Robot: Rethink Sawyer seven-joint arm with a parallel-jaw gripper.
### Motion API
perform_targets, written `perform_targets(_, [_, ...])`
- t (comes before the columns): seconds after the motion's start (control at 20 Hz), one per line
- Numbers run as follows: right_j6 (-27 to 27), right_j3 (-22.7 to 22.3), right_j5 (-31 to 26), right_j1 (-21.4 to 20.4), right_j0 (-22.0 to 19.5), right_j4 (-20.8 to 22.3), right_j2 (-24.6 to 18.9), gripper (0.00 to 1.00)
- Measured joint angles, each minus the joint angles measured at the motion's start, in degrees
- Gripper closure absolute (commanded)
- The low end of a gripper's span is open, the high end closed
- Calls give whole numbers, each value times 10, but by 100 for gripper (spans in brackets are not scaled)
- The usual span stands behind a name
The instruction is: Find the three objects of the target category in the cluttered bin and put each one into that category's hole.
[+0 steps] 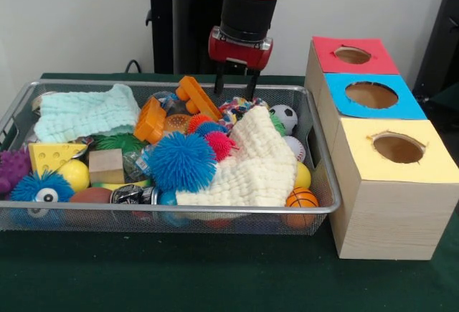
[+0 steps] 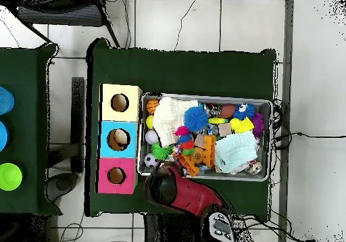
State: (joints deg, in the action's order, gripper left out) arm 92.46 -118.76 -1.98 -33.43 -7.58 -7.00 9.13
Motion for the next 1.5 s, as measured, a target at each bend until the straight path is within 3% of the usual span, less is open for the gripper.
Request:
perform_targets(0.4, [3,0,42,33,-31,-3,-27,0])
perform_targets(0.95, [72,-24,170,76,-137,5,-133,0])
perform_targets(1.0, [96,-32,201,85,-148,22,-143,100])
perform_targets(1.5, [107,-34,217,82,-116,31,-143,100])
